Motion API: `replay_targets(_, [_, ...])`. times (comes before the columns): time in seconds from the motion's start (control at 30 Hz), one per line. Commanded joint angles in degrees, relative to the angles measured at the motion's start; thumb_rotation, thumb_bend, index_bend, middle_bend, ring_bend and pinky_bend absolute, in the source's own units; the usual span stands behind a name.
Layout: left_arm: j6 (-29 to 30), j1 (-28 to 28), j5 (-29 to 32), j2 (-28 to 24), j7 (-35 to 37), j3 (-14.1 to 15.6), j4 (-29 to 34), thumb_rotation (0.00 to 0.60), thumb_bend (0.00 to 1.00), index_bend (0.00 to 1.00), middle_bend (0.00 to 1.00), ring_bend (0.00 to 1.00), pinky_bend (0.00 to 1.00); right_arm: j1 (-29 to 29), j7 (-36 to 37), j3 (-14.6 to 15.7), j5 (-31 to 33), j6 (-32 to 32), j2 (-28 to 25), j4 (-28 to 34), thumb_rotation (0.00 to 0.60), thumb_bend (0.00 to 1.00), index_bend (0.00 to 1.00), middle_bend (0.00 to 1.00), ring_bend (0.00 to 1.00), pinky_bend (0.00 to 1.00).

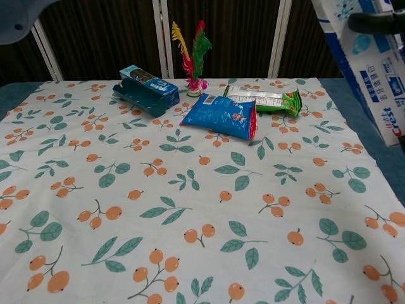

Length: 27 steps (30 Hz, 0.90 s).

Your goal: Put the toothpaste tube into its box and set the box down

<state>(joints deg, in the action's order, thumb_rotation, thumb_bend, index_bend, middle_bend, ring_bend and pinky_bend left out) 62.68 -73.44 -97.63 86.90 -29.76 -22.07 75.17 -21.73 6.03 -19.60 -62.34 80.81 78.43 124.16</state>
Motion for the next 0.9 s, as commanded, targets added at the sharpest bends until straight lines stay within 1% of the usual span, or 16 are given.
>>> replay_targets(0.03, [1.2,0.1,1.0,-0.1,-0.2,-1.1,0.5,0.6,0.04,0.32,0.35,0.28,0.41,1.4,3.7,-0.9,-1.1,1.9,1.4,-0.1,0.6,0.36,0.41,0.52,0.44,0.42])
replay_targets(0.2, [3.1,1.2,2.8,-1.6,0.6,-2.3,2.1,0.6,0.04,0.32,0.34,0.28,0.41,3.3,10.9,-3.6,-0.4,4.4,2.8,-0.2,0.6,0.36,0.41,0.52,0.44,0.42])
replay_targets(0.33, [5.0,2.8,3.2,-3.6,1.2,-2.3,4.3,0.6,0.04,0.32,0.34,0.28,0.41,4.4,15.1,-5.9,0.8,5.4,2.9,-0.8,0.6,0.36,0.41,0.52,0.44,0.42])
replay_targets(0.37, [5.9,3.6,3.1,-4.3,1.6,-2.0,5.2,0.6,0.04,0.32,0.34,0.28,0.41,4.7,15.9,-6.5,1.1,5.6,2.9,-1.0,0.6,0.36,0.41,0.52,0.44,0.42])
replay_targets(0.4, [7.7,6.0,3.0,-5.8,2.4,-0.9,6.8,0.6,0.04,0.32,0.34,0.28,0.41,5.3,17.6,-7.8,1.4,6.4,2.8,-1.1,0.6,0.36,0.41,0.52,0.44,0.42])
replay_targets(0.43, [10.0,8.7,2.0,-7.6,3.2,0.8,8.6,0.6,0.04,0.32,0.34,0.28,0.41,5.7,18.9,-8.5,1.5,6.7,2.6,-1.1,0.6,0.36,0.41,0.52,0.44,0.42])
replay_targets(0.53, [12.2,12.3,0.9,-10.5,4.2,3.5,11.0,0.6,0.04,0.32,0.34,0.28,0.41,6.3,19.3,-8.9,1.4,6.6,1.9,-1.5,0.6,0.36,0.41,0.52,0.44,0.42])
replay_targets(0.63, [14.5,16.3,0.0,-12.9,5.2,6.6,13.1,0.6,0.04,0.32,0.34,0.28,0.41,6.5,18.3,-8.4,0.9,6.0,1.0,-2.1,0.6,0.36,0.41,0.52,0.44,0.42])
replay_targets(0.67, [15.8,18.2,-0.5,-13.8,5.6,8.0,13.7,0.6,0.04,0.32,0.34,0.28,0.41,6.6,17.5,-7.8,0.5,5.5,0.5,-2.6,0.6,0.36,0.41,0.52,0.44,0.42])
replay_targets(0.77, [18.3,22.0,-1.5,-15.2,6.4,10.9,14.8,0.6,0.04,0.31,0.34,0.28,0.41,6.7,15.5,-5.9,-0.4,3.9,-0.7,-3.8,0.6,0.36,0.41,0.52,0.44,0.42])
replay_targets(0.8, [20.3,24.8,-1.6,-15.9,7.0,12.9,15.3,0.6,0.04,0.31,0.34,0.28,0.41,6.8,14.0,-4.3,-0.9,2.6,-1.5,-4.5,0.6,0.36,0.41,0.52,0.44,0.42])
replay_targets(0.9, [25.9,31.7,-2.1,-16.4,9.7,17.2,15.7,0.6,0.04,0.31,0.34,0.28,0.41,6.6,9.6,-0.6,-2.0,0.0,-2.7,-6.2,0.6,0.36,0.41,0.52,0.44,0.42])
